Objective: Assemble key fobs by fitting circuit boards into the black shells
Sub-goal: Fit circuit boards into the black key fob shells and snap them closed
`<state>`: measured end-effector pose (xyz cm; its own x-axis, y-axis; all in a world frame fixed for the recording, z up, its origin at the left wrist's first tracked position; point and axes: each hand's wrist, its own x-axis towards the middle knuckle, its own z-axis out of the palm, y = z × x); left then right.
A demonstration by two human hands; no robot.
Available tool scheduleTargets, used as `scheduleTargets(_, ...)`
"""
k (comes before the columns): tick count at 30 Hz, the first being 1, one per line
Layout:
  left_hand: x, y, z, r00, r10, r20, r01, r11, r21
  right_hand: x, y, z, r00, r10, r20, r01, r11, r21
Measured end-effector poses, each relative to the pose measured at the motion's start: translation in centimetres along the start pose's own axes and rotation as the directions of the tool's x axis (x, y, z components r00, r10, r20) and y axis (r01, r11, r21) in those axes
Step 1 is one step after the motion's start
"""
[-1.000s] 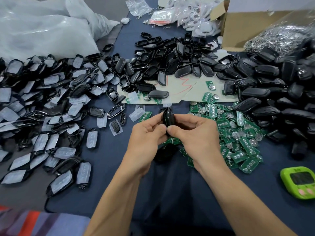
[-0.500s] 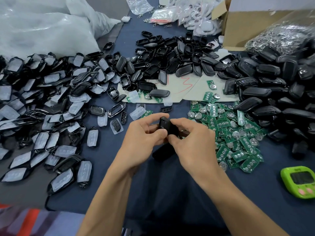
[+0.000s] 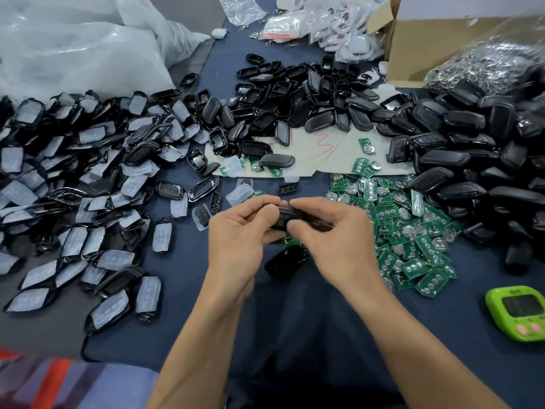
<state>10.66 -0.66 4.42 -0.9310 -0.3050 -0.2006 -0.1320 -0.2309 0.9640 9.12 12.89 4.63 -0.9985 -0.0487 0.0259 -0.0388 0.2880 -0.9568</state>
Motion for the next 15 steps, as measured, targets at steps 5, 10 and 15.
scheduleTargets(5,-0.1,0.6,-0.8,0.986,0.049,0.157,-0.053,0.998,0.025,0.8,-0.3,-1.7,0.991,0.111,0.074,-0.122,0.979,0.162)
scheduleTargets(10,-0.1,0.7,-1.3,0.986,0.036,0.160,-0.071,0.973,0.220,0.6,-0.1,-2.4,0.999,0.041,0.008,-0.042,0.988,0.149)
scheduleTargets(15,-0.4,1.2,-1.2,0.969,0.152,0.195,-0.193,0.959,0.207,0.2,-0.5,-2.6,1.000,-0.030,-0.002,0.030,0.988,0.151)
